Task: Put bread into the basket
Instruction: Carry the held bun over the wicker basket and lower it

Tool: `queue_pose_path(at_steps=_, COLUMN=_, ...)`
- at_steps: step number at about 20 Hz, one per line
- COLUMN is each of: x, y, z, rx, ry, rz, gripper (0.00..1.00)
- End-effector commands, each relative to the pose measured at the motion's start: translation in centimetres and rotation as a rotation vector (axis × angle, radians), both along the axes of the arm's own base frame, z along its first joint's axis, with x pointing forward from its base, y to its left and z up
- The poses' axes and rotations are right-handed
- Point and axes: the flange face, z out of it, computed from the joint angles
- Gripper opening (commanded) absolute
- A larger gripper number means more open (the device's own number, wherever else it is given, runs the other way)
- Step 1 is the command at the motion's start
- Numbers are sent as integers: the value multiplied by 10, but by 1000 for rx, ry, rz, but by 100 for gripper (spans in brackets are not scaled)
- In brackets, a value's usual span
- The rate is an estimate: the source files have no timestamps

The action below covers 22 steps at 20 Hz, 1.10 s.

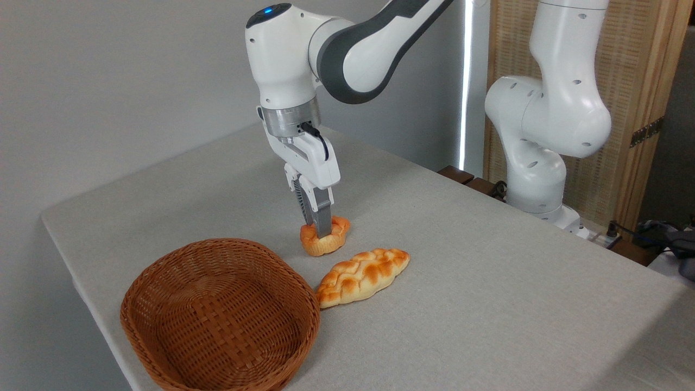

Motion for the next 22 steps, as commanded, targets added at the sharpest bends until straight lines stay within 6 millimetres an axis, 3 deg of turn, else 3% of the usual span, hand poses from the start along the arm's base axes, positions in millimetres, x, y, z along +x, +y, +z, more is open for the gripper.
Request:
queue_pose_path(at_steps=1, x=4, y=0, z=18, rx=-24, ry=-17, rz=-5, gripper=24)
queue_pose_path(at_steps=5, x=29, y=-4, z=79, rx=-102, ry=-62, rz=30, gripper=24)
queue_pose_path(at_steps=8, x=79, y=19, z=121, rx=-147, ry=-146, rz=88, gripper=24)
queue_pose_path(at_steps=9, x=96, y=18, z=127, rx=-158, ry=-163, rz=92, gripper=24)
queue_pose_path(at_steps=10, x=113, y=28, z=129, rx=-166, ry=-180, rz=111, gripper=25)
queue_pose_path(at_steps=13, x=141, y=28, z=115, rx=-167, ry=-205, rz=111, gripper=33)
queue_pose_path(at_steps=14, x=146, y=27, z=112, rx=-173, ry=-232, rz=112, gripper=42)
queue_pose_path(at_steps=15, x=154, y=26, z=105, rx=-177, ry=-255, rz=113, gripper=70)
queue_pose_path(at_steps=17, x=157, y=27, z=96, rx=-154, ry=-252, rz=103, gripper=83)
queue_pose_path(at_steps=18, x=158, y=27, z=92, rx=-124, ry=-253, rz=87, gripper=96)
queue_pose_path(at_steps=19, x=159, y=27, z=89, rx=-110, ry=-252, rz=82, gripper=100)
queue_pose_path(at_steps=22, x=160, y=27, z=87, rx=-101, ry=-253, rz=78, gripper=100)
